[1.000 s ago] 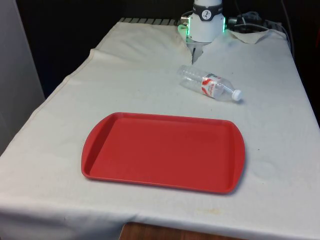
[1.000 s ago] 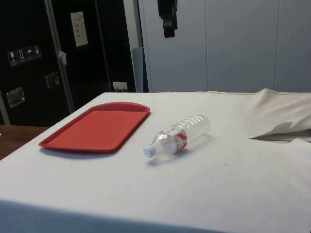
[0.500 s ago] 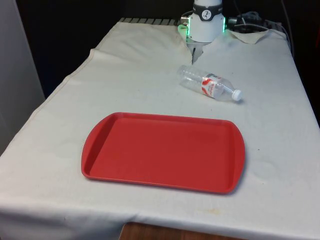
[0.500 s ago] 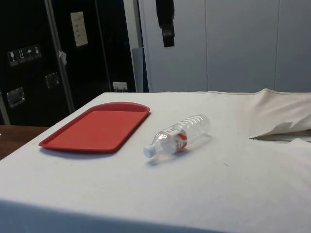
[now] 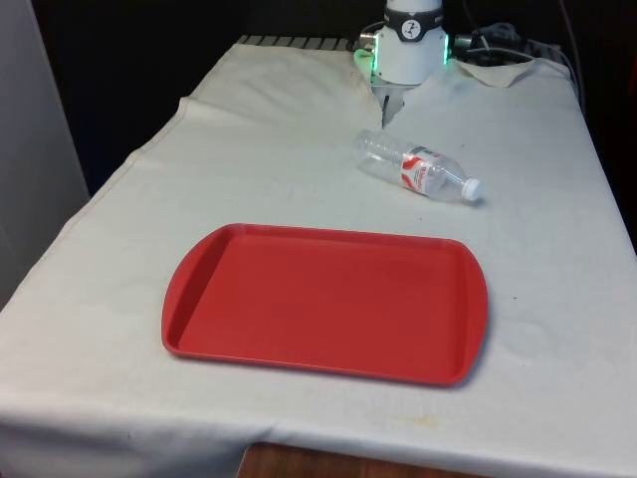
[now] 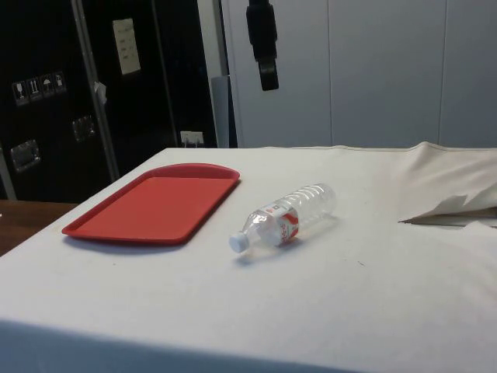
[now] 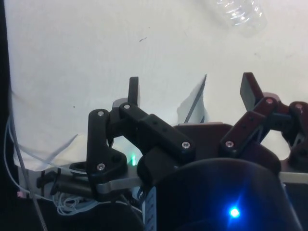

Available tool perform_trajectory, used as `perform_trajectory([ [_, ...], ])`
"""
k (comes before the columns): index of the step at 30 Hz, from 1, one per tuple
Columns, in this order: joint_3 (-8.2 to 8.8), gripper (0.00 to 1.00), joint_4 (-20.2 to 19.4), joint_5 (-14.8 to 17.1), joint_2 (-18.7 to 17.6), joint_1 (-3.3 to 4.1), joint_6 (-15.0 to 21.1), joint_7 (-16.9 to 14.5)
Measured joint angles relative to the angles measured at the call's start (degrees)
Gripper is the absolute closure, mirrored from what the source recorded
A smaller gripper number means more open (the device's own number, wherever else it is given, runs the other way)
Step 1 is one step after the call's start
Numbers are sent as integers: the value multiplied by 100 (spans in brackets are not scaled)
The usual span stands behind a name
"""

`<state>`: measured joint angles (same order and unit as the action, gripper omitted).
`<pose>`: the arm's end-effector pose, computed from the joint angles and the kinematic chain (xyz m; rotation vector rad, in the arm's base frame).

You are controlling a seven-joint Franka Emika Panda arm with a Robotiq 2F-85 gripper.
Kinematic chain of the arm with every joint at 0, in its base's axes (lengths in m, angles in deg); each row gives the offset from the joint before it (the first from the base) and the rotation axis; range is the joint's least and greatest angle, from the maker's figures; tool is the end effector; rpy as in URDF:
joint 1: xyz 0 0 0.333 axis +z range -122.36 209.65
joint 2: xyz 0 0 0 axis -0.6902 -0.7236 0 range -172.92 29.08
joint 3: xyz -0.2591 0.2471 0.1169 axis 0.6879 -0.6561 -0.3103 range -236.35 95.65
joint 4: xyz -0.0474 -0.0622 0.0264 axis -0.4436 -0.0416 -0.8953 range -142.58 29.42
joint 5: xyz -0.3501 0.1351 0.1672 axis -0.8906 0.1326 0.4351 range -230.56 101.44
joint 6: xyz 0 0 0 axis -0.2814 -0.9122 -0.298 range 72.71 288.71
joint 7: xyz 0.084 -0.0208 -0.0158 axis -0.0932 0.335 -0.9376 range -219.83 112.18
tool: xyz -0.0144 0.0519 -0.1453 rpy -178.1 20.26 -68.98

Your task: Place the bottle upright on the tray.

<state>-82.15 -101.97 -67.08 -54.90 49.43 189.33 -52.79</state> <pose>0.4231 0.1318 0.4372 3.0009 0.4511 -0.0579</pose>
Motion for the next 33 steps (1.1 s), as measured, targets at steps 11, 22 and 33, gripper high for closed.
perform_trajectory([
  [11,-126,0,17,-97,-212,0,132,-23],
  [22,-229,0,178,-246,-493,0,138,-29],
  [33,-327,0,166,-264,-625,0,201,-212],
])
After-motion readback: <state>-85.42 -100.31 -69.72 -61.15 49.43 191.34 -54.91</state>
